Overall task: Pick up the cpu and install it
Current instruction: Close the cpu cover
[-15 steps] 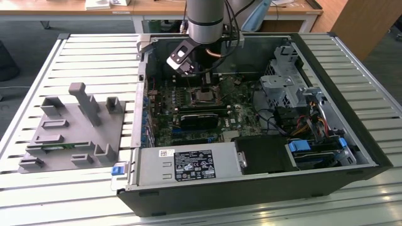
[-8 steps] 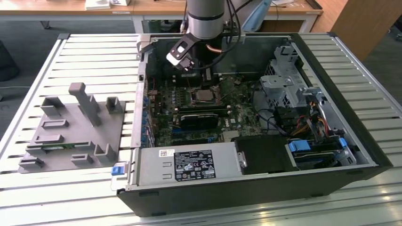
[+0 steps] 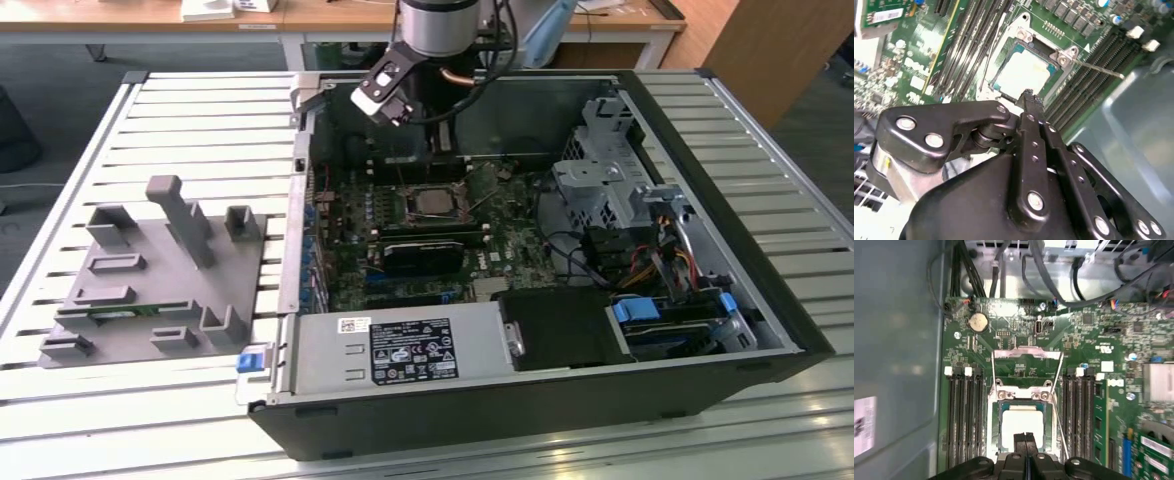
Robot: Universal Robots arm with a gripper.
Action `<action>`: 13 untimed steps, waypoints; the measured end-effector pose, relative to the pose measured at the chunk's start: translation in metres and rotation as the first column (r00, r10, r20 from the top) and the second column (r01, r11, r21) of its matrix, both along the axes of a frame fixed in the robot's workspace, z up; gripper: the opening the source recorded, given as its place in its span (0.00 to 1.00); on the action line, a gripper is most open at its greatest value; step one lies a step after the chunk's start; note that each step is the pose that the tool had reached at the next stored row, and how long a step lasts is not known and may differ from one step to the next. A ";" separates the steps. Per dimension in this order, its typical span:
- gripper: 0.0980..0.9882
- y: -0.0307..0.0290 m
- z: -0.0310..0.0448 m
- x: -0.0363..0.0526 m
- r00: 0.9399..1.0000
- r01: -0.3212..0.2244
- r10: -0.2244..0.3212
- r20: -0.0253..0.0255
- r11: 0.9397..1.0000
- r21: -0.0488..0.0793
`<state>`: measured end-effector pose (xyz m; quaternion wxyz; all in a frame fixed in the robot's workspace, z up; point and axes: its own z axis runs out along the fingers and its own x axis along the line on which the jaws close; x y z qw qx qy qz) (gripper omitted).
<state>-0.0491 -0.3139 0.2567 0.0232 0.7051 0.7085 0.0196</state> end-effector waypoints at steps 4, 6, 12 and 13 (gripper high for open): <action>0.01 -0.0002 0.0156 0.0000 1.000 0.000 0.000 0.000 1.000 0.000; 0.01 -0.0022 0.0157 0.0000 1.000 0.000 0.000 -0.001 1.000 0.000; 0.01 -0.0104 0.0155 0.0028 1.000 0.001 -0.001 -0.003 1.000 0.000; 0.01 -0.0104 0.0156 0.0060 1.000 0.001 -0.001 -0.005 1.000 0.000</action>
